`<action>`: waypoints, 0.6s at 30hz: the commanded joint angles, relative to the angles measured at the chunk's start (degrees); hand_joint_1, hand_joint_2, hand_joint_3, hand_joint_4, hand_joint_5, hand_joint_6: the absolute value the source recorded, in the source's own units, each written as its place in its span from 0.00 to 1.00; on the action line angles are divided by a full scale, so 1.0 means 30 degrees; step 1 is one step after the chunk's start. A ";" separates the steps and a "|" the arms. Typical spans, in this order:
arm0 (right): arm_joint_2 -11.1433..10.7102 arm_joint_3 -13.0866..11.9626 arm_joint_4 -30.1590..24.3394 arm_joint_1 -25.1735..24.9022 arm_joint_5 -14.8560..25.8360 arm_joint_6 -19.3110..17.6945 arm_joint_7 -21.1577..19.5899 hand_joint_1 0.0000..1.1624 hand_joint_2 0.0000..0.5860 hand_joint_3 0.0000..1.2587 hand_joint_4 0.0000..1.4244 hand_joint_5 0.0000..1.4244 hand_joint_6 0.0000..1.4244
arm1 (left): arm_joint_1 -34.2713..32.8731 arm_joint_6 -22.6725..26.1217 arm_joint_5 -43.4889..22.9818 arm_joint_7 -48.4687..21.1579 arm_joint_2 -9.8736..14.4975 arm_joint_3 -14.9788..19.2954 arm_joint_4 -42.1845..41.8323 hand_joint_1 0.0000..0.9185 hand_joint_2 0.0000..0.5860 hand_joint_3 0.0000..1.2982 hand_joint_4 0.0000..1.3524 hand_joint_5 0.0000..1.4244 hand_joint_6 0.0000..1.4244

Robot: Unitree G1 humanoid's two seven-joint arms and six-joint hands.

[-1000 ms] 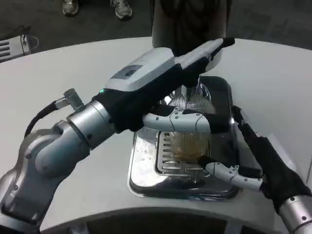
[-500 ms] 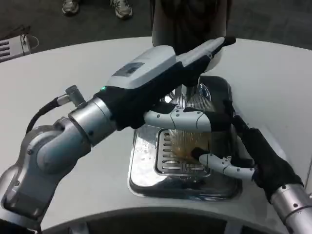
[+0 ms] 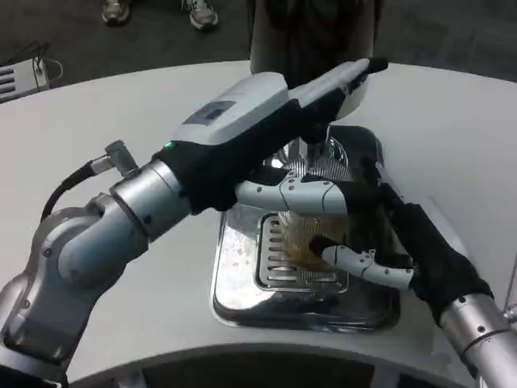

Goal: Grasp the cup under the faucet to collect the drink, then remove the cup.

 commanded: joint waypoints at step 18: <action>-0.0116 0.0453 -0.0293 0.0210 0.0495 -0.0001 0.0106 0.63 0.36 0.00 0.00 0.00 0.00 | 0.3686 -0.3255 -0.1523 0.3453 -0.0956 0.3531 -0.1110 0.00 0.11 0.17 0.13 0.21 0.24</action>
